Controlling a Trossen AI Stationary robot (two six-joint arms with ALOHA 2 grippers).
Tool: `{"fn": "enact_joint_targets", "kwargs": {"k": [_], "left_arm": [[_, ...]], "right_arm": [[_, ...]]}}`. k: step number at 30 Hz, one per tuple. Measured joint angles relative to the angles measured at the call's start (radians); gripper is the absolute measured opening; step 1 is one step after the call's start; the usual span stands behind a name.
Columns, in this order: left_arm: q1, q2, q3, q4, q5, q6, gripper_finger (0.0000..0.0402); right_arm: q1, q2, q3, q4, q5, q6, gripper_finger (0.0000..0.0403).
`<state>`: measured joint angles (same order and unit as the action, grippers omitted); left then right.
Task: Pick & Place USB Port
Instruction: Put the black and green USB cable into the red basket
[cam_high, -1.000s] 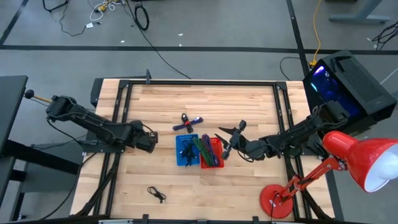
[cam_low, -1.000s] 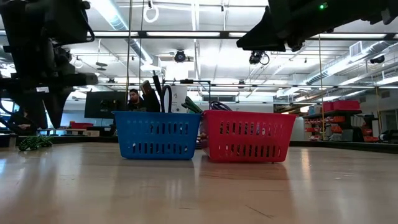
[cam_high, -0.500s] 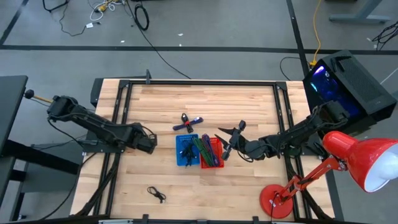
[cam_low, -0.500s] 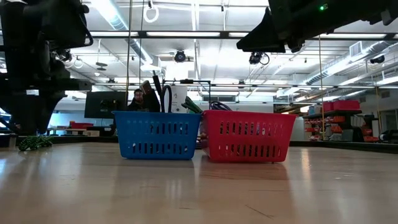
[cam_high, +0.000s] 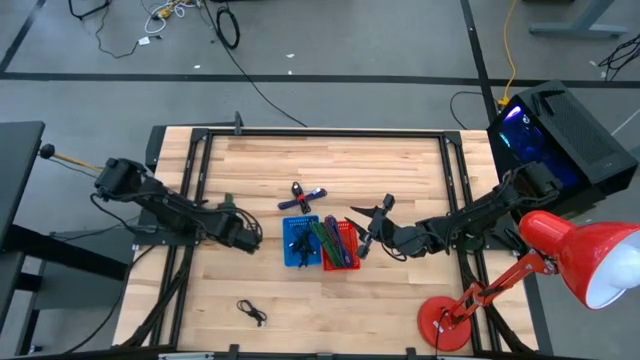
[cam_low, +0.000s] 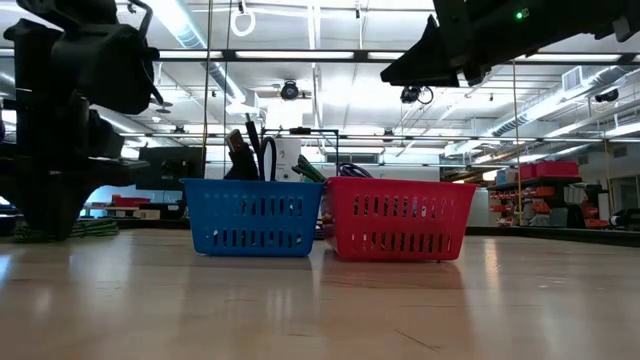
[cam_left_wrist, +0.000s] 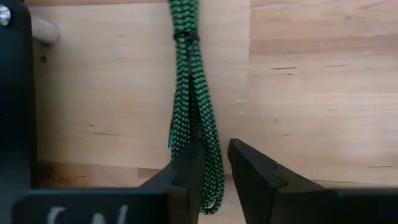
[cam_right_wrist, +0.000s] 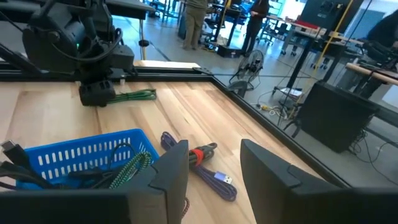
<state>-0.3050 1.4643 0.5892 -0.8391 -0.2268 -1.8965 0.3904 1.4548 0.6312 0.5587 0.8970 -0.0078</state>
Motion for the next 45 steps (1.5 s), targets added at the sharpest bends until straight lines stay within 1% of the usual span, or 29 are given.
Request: {"fn": "enact_joint_targets", "kwargs": {"k": [2,4,8,10,11,13,16,17,20,22,23,25,27,28,31,33,35,37,41,43,45], "left_arm": [[0.001,0.017,0.003,0.002,0.015,0.003,0.0062],[0.000,0.018,0.003,0.005,0.020,0.018,0.0023],[0.001,0.013,0.027,-0.028,0.031,0.042,0.0010],[0.005,0.017,0.067,-0.093,0.035,0.076,0.0008],[0.008,0.011,0.093,-0.153,0.040,0.093,0.0007],[0.015,0.002,0.159,-0.245,-0.007,0.126,0.0007],[0.021,-0.002,0.269,-0.400,-0.111,0.143,0.0006],[0.020,-0.003,0.314,-0.450,-0.158,0.157,0.0006],[0.016,-0.014,0.455,-0.484,-0.345,0.239,0.0006],[0.013,-0.020,0.543,-0.477,-0.472,0.359,0.0006],[0.013,-0.021,0.583,-0.439,-0.528,0.435,0.0006],[0.010,-0.023,0.637,-0.328,-0.590,0.607,0.0006],[0.010,-0.026,0.652,-0.172,-0.613,0.810,0.0006],[0.010,-0.024,0.652,-0.067,-0.619,0.919,0.0006],[0.009,-0.023,0.619,0.246,-0.599,1.216,0.0006],[0.010,-0.023,0.583,0.450,-0.556,1.383,0.0006],[0.010,-0.023,0.544,0.615,-0.497,1.507,0.0006],[0.015,-0.023,0.504,0.735,-0.447,1.587,0.0006],[0.019,-0.023,0.438,0.822,-0.400,1.632,0.0006],[0.019,-0.023,0.413,0.835,-0.401,1.635,0.0006],[0.022,-0.024,0.388,0.833,-0.421,1.639,0.0006]], "right_arm": [[0.000,0.000,0.000,0.000,0.000,0.000,0.0146],[0.000,0.000,0.000,0.000,0.000,0.000,0.0146],[0.000,0.000,0.000,0.000,0.000,0.000,0.0146],[0.000,0.000,0.000,0.000,0.000,0.000,0.0146],[0.000,0.000,0.000,0.000,0.000,0.000,0.0146],[0.000,0.000,0.000,-0.002,0.000,0.000,0.0146],[0.000,0.000,0.000,-0.007,0.000,0.007,0.0146],[0.000,0.000,0.000,-0.018,0.001,0.015,0.0146],[-0.004,0.000,-0.001,-0.026,0.000,0.025,0.0146],[-0.005,0.000,-0.001,-0.038,0.001,0.037,0.0146],[-0.006,0.000,-0.001,-0.039,0.000,0.049,0.0146],[-0.010,0.000,-0.001,-0.029,-0.003,0.057,0.0146],[-0.016,0.000,-0.001,-0.020,-0.024,0.056,0.0146],[-0.017,0.000,-0.001,0.000,-0.029,0.054,0.0146],[-0.032,0.000,-0.001,0.061,-0.068,0.044,0.0146],[-0.046,0.001,-0.001,0.112,-0.094,0.015,0.0146],[-0.062,0.001,-0.001,0.155,-0.113,-0.014,0.0146],[-0.080,0.001,-0.001,0.191,-0.125,-0.039,0.0146],[-0.125,0.001,-0.001,0.254,-0.141,-0.060,0.0146],[-0.148,0.001,-0.001,0.281,-0.206,-0.051,0.0146],[-0.169,0.001,-0.001,0.308,-0.310,-0.029,0.0146]]}}
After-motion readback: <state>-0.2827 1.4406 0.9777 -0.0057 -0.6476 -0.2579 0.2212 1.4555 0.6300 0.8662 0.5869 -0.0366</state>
